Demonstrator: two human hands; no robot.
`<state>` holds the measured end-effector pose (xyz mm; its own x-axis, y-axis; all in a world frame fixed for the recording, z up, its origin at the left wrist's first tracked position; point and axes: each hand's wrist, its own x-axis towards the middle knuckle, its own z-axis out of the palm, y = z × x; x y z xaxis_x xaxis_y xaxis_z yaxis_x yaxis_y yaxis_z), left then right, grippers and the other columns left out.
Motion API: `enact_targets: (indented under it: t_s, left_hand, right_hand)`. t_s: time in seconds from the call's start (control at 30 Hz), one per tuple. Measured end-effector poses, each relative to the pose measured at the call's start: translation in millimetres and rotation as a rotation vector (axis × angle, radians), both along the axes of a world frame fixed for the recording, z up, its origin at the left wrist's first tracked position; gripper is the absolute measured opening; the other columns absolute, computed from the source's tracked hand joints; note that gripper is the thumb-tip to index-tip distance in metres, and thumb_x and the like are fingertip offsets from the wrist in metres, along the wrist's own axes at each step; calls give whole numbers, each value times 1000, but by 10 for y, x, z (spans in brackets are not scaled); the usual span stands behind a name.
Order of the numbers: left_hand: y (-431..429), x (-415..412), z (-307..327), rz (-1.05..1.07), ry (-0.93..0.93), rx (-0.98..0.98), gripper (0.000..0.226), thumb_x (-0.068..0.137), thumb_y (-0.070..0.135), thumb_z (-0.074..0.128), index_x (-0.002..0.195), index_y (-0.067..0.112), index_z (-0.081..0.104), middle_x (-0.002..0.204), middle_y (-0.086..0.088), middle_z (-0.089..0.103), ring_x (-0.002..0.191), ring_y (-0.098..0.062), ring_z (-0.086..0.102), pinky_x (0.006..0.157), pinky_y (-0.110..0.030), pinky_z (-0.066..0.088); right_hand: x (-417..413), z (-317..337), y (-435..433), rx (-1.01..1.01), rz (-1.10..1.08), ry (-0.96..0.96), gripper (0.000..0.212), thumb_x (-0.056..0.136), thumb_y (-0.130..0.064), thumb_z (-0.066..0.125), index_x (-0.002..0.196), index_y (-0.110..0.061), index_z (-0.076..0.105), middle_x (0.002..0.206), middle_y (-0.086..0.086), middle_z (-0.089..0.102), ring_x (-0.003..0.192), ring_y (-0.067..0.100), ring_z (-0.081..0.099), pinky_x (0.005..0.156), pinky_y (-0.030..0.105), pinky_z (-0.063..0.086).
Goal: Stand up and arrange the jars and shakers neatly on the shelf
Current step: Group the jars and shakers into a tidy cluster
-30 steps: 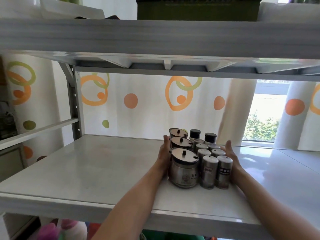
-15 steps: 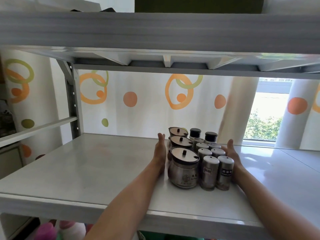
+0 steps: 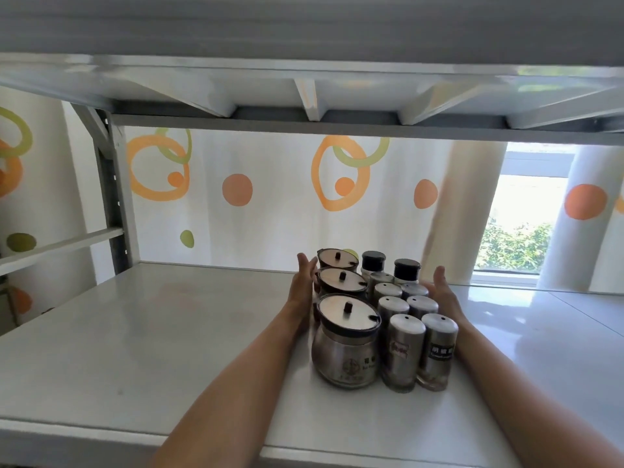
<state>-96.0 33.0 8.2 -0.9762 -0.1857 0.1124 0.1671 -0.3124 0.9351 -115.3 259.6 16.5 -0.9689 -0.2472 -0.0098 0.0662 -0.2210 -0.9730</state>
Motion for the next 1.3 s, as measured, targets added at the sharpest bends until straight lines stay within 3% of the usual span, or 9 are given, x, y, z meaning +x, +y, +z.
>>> enact_targets:
  t_s: [0.1, 0.2, 0.27, 0.4, 0.6, 0.73, 0.87, 1.03, 1.3]
  left_hand:
    - [-25, 66, 6, -2, 61, -61, 68, 96, 57, 14, 145, 15, 36, 151, -5, 37, 138, -24, 38, 116, -45, 28]
    - [-21, 206, 82, 0, 110, -183, 67, 96, 58, 12, 145, 19, 37, 150, -2, 40, 140, -20, 35, 116, -36, 26]
    - [-45, 347, 163, 113, 133, -210, 63, 97, 56, 15, 148, 23, 30, 155, 5, 30, 144, -12, 25, 116, -30, 17]
    - [-114, 723, 238, 139, 199, -282, 55, 100, 47, 20, 145, 19, 35, 152, 4, 36, 141, -9, 30, 120, -33, 15]
    - [116, 1342, 643, -75, 390, -720, 37, 93, 19, 57, 129, 12, 59, 128, 3, 61, 114, 3, 56, 92, -3, 42]
    - [405, 1554, 776, -190, 488, -1053, 34, 83, 6, 68, 117, 9, 68, 120, 0, 66, 108, 8, 55, 95, -6, 40]
    - [569, 1570, 733, -166, 516, -1266, 36, 77, 2, 72, 112, 8, 70, 122, -7, 67, 120, -11, 58, 105, -30, 44]
    - [614, 1501, 683, -87, 535, -1397, 37, 73, 4, 72, 106, 20, 74, 117, 3, 70, 114, -7, 61, 97, -26, 48]
    - [655, 1476, 658, -40, 590, -1393, 31, 70, 3, 74, 99, 16, 76, 102, -2, 75, 97, -17, 68, 89, -37, 52]
  right_hand:
    - [90, 0, 64, 45, -33, 32, 87, 86, -69, 17, 138, -3, 40, 91, 2, 53, 82, 19, 48, 88, 41, 35]
    - [227, -49, 179, 8, -31, 46, 85, 89, -64, 14, 138, 0, 42, 121, 19, 59, 113, 34, 54, 103, 46, 38]
    - [387, -35, 297, 26, -106, 63, 76, 95, -56, 12, 136, 0, 44, 136, 16, 52, 125, 30, 48, 109, 44, 34]
    - [777, -42, 598, 52, -188, 60, 60, 100, -44, 24, 114, 4, 58, 107, 16, 66, 94, 27, 63, 74, 34, 50]
    - [1369, -119, 817, 270, -224, 191, 27, 91, -18, 57, 83, 6, 67, 66, 15, 70, 60, 29, 63, 54, 28, 53]
    - [1641, -91, 700, 318, 42, 289, 19, 87, -14, 60, 80, -2, 74, 80, 18, 74, 69, 22, 69, 62, 24, 57]
    - [1710, -87, 388, 378, 158, 367, 22, 86, -12, 63, 100, 3, 72, 92, 18, 73, 79, 19, 70, 75, 23, 58]
    - [1682, -53, 134, 364, 219, 336, 26, 85, -5, 63, 110, 2, 67, 97, 16, 72, 82, 15, 71, 74, 19, 57]
    - [1653, -68, 144, 296, 228, 283, 25, 86, -6, 63, 110, 1, 66, 102, 20, 71, 96, 28, 69, 79, 22, 58]
